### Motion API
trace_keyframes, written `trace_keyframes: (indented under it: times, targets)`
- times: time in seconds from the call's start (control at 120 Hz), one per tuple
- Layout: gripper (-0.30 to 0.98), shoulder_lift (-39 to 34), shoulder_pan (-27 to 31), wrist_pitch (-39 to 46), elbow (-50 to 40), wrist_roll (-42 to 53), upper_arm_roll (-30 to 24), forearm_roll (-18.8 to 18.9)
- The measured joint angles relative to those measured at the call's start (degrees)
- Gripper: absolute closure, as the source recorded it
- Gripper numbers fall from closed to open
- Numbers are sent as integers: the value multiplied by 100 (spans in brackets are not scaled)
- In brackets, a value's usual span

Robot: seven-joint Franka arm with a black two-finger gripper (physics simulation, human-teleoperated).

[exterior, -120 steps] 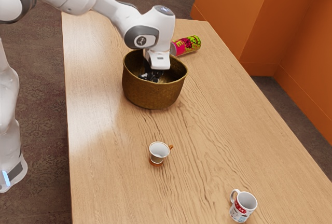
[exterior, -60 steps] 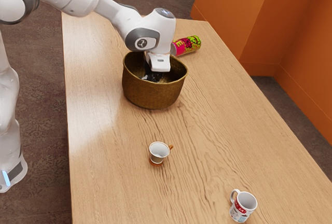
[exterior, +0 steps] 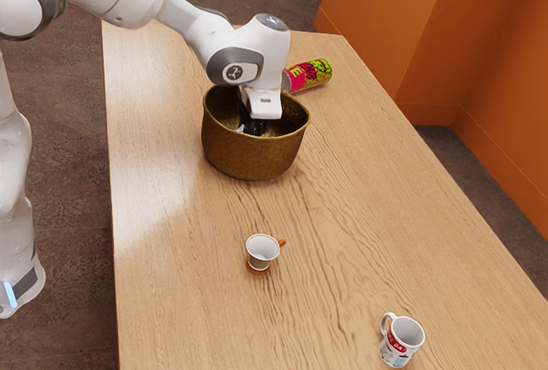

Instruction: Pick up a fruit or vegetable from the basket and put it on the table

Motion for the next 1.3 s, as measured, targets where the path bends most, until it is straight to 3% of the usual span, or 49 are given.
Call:
trace_keyframes:
  times: [0.25, 0.542, 0.817, 0.883, 0.975, 1.075, 1.258, 1.3]
  targets:
    - [46, -57, 4, -250, 494, -26, -25, -2]
    - [46, -219, -12, -1120, 1369, -61, -176, 12]
    - [48, -236, -19, -2133, 2926, -95, -505, 67]
    - [48, -18, -24, -2288, 3541, -92, -593, 65]
    - [48, 907, 114, -2630, 4985, -82, -974, 45]
    - [48, 1567, -33, -2943, 5879, -70, -1278, -4]
    - [49, 1885, -122, -3269, 6244, -49, -1453, -66]
    - [38, 1899, -111, -3303, 6252, -32, -1515, -73]
